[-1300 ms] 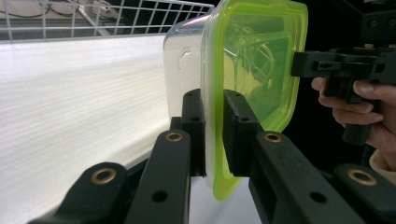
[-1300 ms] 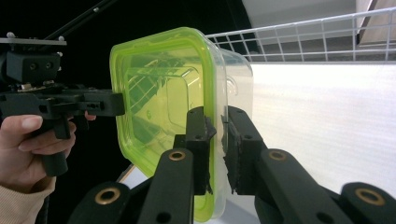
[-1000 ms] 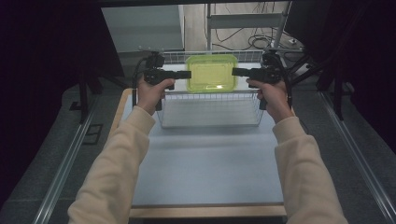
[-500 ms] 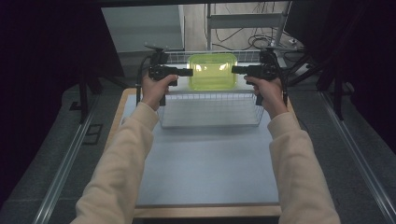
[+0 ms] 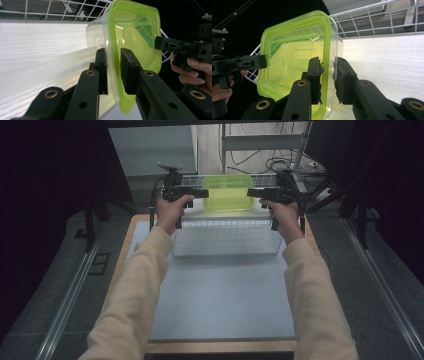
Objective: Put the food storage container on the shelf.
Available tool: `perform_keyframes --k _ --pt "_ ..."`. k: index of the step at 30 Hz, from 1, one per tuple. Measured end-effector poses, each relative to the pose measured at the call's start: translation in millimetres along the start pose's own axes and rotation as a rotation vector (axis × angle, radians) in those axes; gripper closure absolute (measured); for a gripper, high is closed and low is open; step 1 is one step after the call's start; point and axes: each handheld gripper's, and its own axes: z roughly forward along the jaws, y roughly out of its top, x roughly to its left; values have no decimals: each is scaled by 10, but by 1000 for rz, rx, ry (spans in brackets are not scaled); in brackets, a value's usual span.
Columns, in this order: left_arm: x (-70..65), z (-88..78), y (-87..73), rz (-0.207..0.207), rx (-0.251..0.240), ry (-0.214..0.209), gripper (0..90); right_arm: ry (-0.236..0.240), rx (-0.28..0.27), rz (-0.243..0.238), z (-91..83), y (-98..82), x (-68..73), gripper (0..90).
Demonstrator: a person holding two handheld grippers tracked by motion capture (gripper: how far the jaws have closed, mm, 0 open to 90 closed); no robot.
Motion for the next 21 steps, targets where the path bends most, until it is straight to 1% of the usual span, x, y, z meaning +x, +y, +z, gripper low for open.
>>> perform_keyframes --k 1,2,3,4,5,7,9,10,12,13,14,15,17,18,19,21 --pt "4 8 3 6 3 14 753 -8 6 -5 6 -3 -3 729" --pt "2 20 2 3 -4 19 720 -15 10 -9 12 -7 -4 717" --pt "5 33 0 11 -8 16 702 -17 11 -9 17 -9 -6 708" --pt "5 42 -2 15 -9 16 660 -32 21 -24 27 -13 -5 682" --pt "7 54 -5 19 -8 20 660 -32 21 -24 27 -13 -5 682" --pt "14 76 -11 27 -5 30 619 -41 17 -36 36 -20 -8 660" --pt "20 99 -12 32 -4 39 548 -43 18 -37 38 -21 -9 606" --pt "23 105 -12 33 -7 44 491 -45 9 -39 36 -21 -2 583" --pt "28 105 -7 31 -30 48 390 -40 -1 -44 24 -18 13 561" --pt "31 100 1 28 -42 43 335 -40 -9 -53 21 -19 23 546" --pt "31 98 7 24 -43 39 273 -42 -11 -58 13 -21 38 526" --pt "30 92 14 33 -45 43 238 -40 -11 -65 8 -22 43 518" --pt "20 79 16 50 -45 51 200 -39 -15 -78 -7 -26 65 506" --pt "13 61 15 56 -47 56 179 -36 -21 -89 -32 -27 86 481" --pt "8 49 15 61 -49 60 179 -36 -21 -89 -32 -27 86 481" --pt "-10 9 13 77 -55 70 168 -31 -35 -105 -75 -34 112 448"
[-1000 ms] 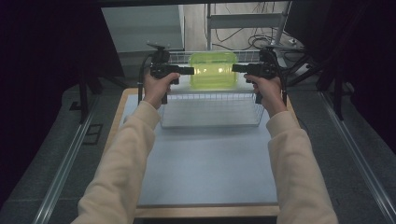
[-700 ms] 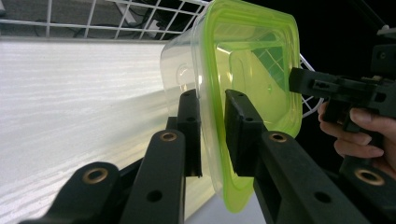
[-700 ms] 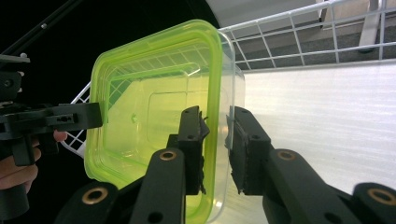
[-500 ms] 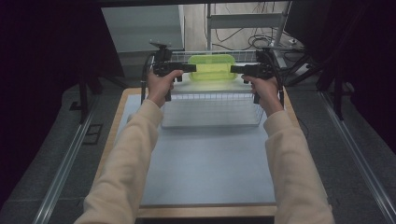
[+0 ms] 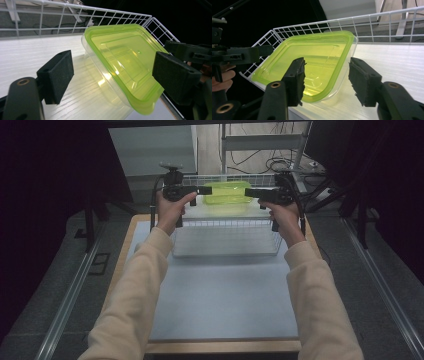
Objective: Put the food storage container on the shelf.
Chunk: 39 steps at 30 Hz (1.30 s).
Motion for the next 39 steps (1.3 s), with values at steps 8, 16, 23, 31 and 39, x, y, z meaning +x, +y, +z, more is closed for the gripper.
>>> perform_keyframes --k 8,16,23,31,39 --pt "-112 -292 -119 79 -13 -1 169 28 4 -48 -187 -73 37 351" --pt "-165 -569 -423 110 -9 -33 188 65 7 -81 -474 -284 66 323" --pt "-215 -752 -847 111 -10 -103 206 124 8 -145 -677 -717 119 311" --pt "-239 -864 -1487 118 29 -149 222 170 18 -194 -847 -1221 129 306" --pt "-186 -871 -2011 109 116 -158 226 196 63 -178 -961 -1768 32 305"
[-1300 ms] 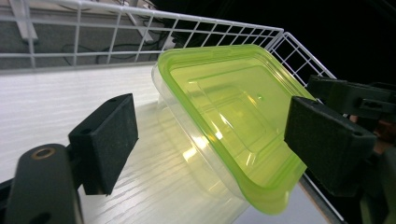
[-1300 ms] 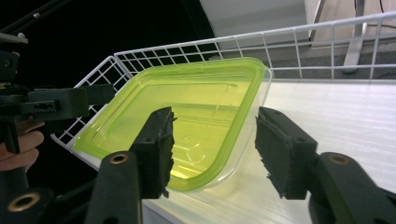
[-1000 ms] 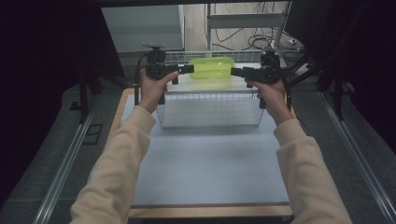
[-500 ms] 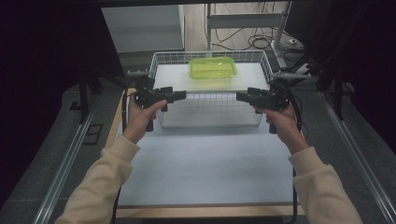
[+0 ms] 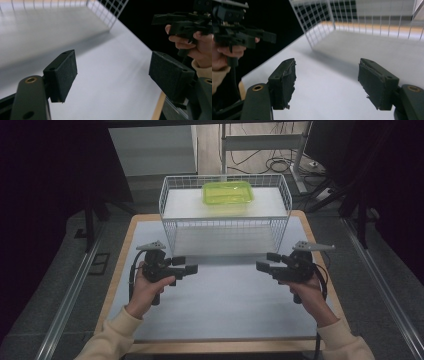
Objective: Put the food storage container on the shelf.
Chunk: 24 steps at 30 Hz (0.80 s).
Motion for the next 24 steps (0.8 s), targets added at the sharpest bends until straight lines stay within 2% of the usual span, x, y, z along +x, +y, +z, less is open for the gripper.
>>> perform_keyframes --k 2,3,4,6,7,9,11,14,19,24 --pt "12 6 -125 -15 9 -3 225 0 20 5 -1 -129 -10 305" --pt "27 13 -184 -18 16 -7 226 4 36 22 6 -271 -33 305" --pt "38 20 -243 -28 22 -9 226 4 36 22 6 -271 -33 305" --pt "63 36 -350 -44 30 -8 226 6 54 41 29 -422 -63 304" --pt "92 50 -452 -57 30 -9 228 0 83 46 65 -536 -84 302" --pt "104 60 -504 -65 33 -6 228 -4 94 48 79 -572 -90 301" --pt "139 91 -594 -65 67 8 230 -3 123 62 130 -676 -101 297" --pt "175 100 -645 -76 74 18 231 -5 125 57 142 -687 -91 297" --pt "197 100 -657 -81 69 23 233 -11 102 21 131 -682 -41 290" --pt "215 131 -707 -82 81 35 233 -47 79 -19 107 -735 -49 246"
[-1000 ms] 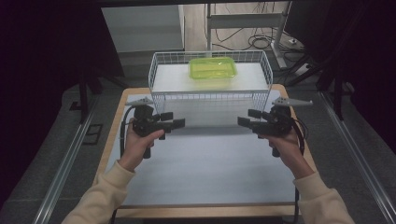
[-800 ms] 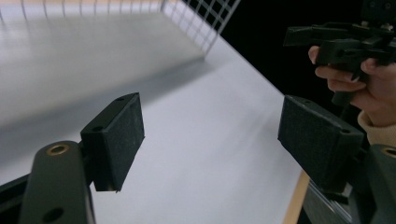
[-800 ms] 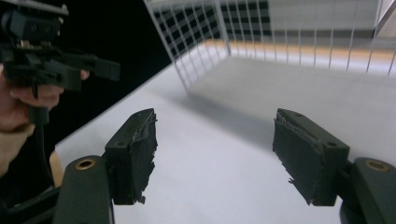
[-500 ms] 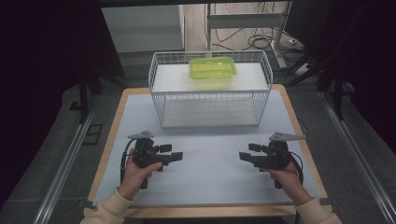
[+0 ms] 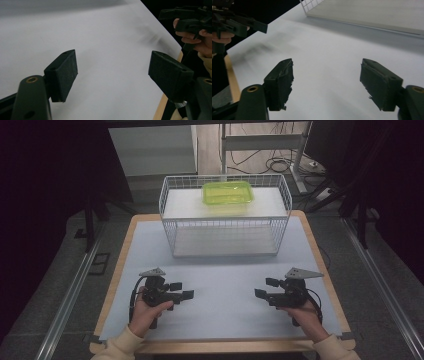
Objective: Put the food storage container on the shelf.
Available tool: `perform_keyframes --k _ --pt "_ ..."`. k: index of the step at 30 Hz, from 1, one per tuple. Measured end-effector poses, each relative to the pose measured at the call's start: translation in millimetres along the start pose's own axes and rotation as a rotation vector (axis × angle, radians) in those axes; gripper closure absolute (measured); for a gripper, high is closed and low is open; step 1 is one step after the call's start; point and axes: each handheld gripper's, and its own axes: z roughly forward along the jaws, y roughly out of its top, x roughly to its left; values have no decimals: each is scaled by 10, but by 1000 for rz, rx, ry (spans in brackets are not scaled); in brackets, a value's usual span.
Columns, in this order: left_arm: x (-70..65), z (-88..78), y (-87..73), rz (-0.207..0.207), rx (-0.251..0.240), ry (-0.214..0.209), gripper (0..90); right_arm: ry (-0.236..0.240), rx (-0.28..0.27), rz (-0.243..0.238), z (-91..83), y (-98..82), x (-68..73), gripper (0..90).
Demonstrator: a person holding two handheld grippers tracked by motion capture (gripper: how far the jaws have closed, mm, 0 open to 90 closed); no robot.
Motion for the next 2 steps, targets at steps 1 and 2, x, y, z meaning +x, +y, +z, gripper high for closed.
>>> perform_keyframes --k 1,2 --pt "6 14 -15 1 2 8 233 -7 -2 3 -1 -11 -7 230" --pt "13 26 -31 4 6 21 233 -15 1 6 4 -18 -14 211"
